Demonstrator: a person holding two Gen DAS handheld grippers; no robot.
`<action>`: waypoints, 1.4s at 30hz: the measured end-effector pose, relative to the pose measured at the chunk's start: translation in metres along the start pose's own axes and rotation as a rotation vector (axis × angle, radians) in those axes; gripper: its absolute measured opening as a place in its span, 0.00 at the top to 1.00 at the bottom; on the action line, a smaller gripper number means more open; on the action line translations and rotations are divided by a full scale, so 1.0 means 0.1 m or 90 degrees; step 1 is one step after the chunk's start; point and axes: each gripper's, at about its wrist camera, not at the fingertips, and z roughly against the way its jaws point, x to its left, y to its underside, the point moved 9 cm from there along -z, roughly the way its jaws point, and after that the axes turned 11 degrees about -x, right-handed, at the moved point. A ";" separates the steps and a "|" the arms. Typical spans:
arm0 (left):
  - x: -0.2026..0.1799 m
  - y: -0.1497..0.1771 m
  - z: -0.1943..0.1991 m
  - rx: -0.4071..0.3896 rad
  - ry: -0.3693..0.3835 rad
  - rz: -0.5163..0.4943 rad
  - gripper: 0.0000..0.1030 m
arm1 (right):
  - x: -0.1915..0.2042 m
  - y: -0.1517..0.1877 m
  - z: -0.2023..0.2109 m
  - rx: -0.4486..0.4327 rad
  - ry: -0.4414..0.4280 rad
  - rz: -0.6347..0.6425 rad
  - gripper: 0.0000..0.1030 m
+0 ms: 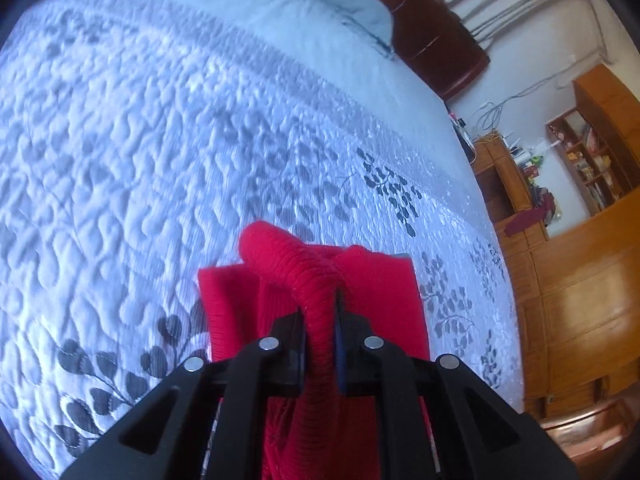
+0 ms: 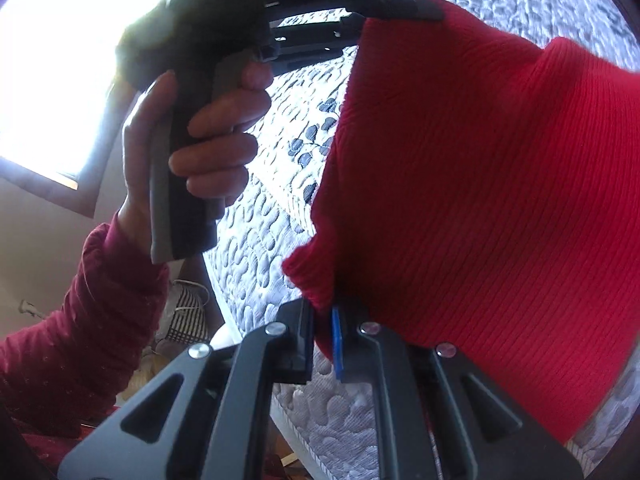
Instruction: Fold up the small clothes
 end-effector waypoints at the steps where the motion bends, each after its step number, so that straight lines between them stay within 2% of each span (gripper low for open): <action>1: 0.04 0.05 -0.04 0.009 -0.015 -0.006 0.90 | -0.04 0.03 -0.04 0.012 0.010 -0.001 0.94; 3: 0.26 0.27 -0.19 0.058 -0.058 0.003 0.90 | -0.14 0.15 -0.16 0.041 0.029 -0.014 0.94; 4: 0.33 0.33 -0.23 0.069 -0.064 0.015 0.89 | -0.18 0.18 -0.20 0.045 0.029 -0.022 0.94; 7: 0.36 0.33 -0.21 0.065 -0.031 0.052 0.88 | -0.24 0.18 -0.17 0.036 0.002 -0.056 0.91; 10: 0.24 0.17 -0.16 0.055 -0.029 0.026 0.86 | -0.22 0.16 -0.07 0.036 -0.013 -0.053 0.78; 11: 0.21 0.11 -0.15 0.049 -0.040 0.011 0.80 | -0.20 0.15 -0.01 0.036 -0.008 -0.043 0.71; 12: 0.18 0.07 -0.17 0.052 -0.048 -0.002 0.64 | -0.19 0.16 0.03 0.035 -0.002 -0.035 0.60; 13: 0.16 0.03 -0.21 0.059 -0.057 -0.013 0.57 | -0.18 0.15 0.09 0.031 0.002 -0.027 0.55; 14: 0.15 0.00 -0.26 0.065 -0.069 -0.023 0.53 | -0.17 0.15 0.17 0.026 0.010 -0.018 0.54; 16: 0.17 -0.01 -0.36 0.088 -0.096 -0.035 0.53 | -0.17 0.15 0.32 0.020 0.027 -0.009 0.54; 18: 0.18 0.01 -0.47 0.105 -0.106 -0.029 0.56 | -0.25 0.15 0.48 0.015 0.056 -0.003 0.54; 19: 0.21 0.02 -0.51 0.111 -0.114 -0.024 0.61 | -0.30 0.16 0.56 0.011 0.078 -0.001 0.54; 20: 0.24 0.03 -0.53 0.112 -0.118 -0.014 0.77 | -0.35 0.15 0.66 0.004 0.098 0.000 0.54; 21: 0.27 0.03 -0.53 0.109 -0.119 -0.002 0.84 | -0.40 0.14 0.76 -0.002 0.111 -0.004 0.54; 23: 0.36 0.01 -0.46 0.081 -0.120 0.039 0.92 | -0.53 0.14 0.86 -0.011 0.128 -0.019 0.54; 26: 0.45 -0.01 -0.31 0.029 -0.148 0.036 0.92 | -0.75 0.18 0.98 -0.023 0.141 -0.053 0.54; 29: 0.62 0.12 -0.34 0.043 -0.172 0.041 0.92 | -0.90 0.19 0.99 -0.028 0.147 -0.070 0.58; 32: 0.55 0.10 -0.32 0.040 -0.156 0.023 0.92 | -0.98 0.14 1.01 -0.031 0.146 -0.081 0.59; 34: 0.43 0.06 -0.27 0.042 -0.139 0.016 0.87 | -0.99 0.14 1.07 -0.035 0.150 -0.082 0.57; 36: 0.38 0.05 -0.16 0.048 -0.146 0.014 0.61 | -1.00 0.15 1.18 -0.043 0.159 -0.083 0.51; 38: 0.30 0.10 0.02 0.044 -0.143 0.003 0.54 | -1.03 0.20 1.26 -0.043 0.168 -0.092 0.49; 39: 0.27 0.17 0.09 0.053 -0.142 -0.002 0.54 | -1.05 0.26 1.29 -0.037 0.175 -0.098 0.49; 42: 0.14 0.60 0.33 0.112 -0.158 -0.036 0.54 | -1.05 0.43 1.30 -0.016 0.177 -0.120 0.49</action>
